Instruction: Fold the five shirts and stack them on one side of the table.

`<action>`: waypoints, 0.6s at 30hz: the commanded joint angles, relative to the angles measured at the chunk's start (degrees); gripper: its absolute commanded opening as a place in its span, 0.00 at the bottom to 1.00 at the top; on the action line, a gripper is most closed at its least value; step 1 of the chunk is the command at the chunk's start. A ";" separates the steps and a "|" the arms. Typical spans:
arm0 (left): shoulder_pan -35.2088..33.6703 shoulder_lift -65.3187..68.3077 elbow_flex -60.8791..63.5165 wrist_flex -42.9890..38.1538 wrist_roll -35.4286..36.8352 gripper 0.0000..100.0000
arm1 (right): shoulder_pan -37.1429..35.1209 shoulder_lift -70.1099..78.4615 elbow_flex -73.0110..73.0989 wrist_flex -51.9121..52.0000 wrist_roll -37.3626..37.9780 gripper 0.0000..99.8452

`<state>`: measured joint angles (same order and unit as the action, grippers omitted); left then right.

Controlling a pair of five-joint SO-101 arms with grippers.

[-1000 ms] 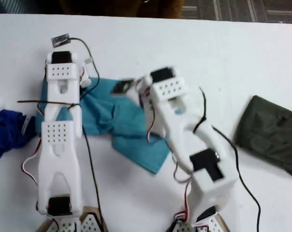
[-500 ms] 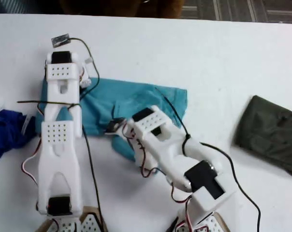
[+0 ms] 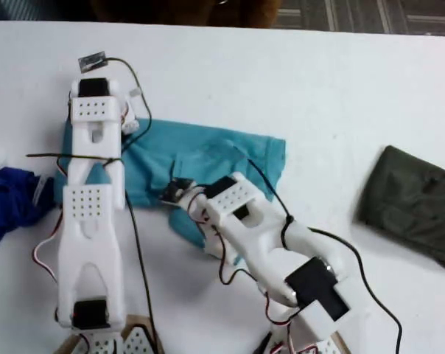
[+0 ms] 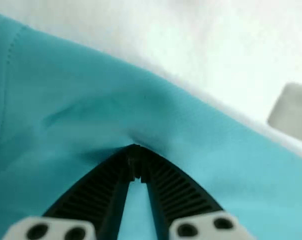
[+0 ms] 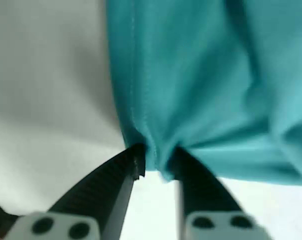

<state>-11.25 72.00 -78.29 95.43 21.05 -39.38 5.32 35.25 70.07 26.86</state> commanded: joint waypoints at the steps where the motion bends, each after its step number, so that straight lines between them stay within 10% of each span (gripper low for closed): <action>1: -1.23 -0.44 -1.01 0.44 0.09 0.02 | 0.48 -0.22 0.53 -0.31 -1.14 0.01; 18: -1.23 -0.44 -1.01 0.44 0.09 0.02 | 7.25 -0.48 -19.60 11.91 -0.88 0.02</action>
<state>-11.25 72.00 -78.29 95.43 21.05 -33.14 5.76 22.15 79.12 26.24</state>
